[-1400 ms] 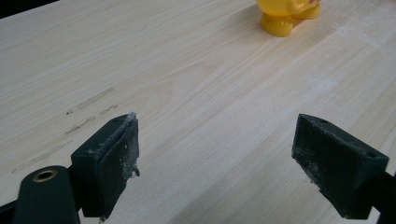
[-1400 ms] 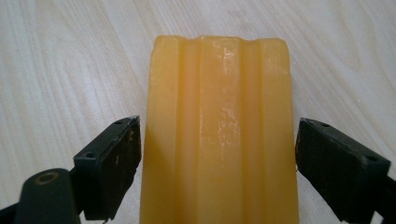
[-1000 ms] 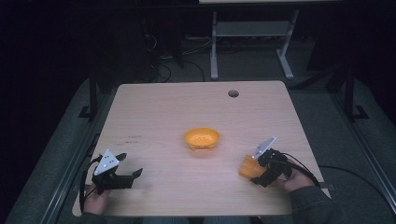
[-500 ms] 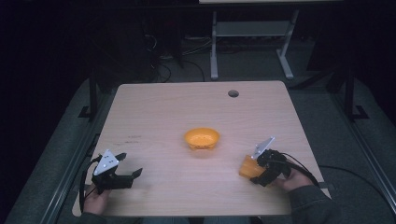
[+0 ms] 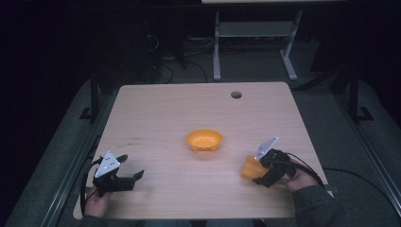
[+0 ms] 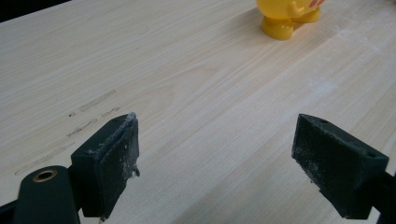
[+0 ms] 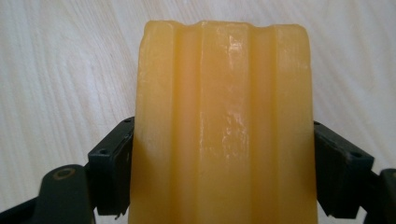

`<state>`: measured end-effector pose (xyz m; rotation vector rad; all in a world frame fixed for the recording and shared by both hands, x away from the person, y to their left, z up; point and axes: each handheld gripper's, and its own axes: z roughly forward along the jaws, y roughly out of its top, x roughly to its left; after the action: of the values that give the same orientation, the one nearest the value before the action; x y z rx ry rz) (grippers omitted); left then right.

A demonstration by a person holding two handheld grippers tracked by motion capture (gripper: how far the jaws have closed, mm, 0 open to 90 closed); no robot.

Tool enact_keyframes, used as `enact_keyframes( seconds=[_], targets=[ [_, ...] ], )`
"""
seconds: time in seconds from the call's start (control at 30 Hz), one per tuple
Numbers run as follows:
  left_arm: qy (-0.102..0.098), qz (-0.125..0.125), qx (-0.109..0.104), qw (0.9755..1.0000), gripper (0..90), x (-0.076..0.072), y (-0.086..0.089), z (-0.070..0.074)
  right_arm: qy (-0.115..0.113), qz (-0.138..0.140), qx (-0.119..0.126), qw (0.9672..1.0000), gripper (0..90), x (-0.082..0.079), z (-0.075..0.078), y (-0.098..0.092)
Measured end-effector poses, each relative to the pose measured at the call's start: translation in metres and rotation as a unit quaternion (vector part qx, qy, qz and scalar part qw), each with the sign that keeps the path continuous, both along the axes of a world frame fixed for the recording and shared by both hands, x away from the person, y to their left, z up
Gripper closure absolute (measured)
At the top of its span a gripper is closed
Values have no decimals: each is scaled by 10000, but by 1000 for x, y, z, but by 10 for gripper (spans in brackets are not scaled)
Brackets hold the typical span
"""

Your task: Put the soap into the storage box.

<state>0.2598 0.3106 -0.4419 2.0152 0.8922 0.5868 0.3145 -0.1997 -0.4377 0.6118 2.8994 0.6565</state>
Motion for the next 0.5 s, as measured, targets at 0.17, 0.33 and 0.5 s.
enact_keyframes(
  seconds=[0.17,0.33,0.5],
  targets=[
    [-29,-6,6,10000,143,0,0,1,-70,88,3,9999,206,4,11,4],
    [-48,14,-21,10000,143,-1,1,1,-63,222,27,9997,206,8,16,10],
    [-43,5,-7,10000,143,-1,0,1,-49,295,37,9995,206,12,19,15]
  ],
)
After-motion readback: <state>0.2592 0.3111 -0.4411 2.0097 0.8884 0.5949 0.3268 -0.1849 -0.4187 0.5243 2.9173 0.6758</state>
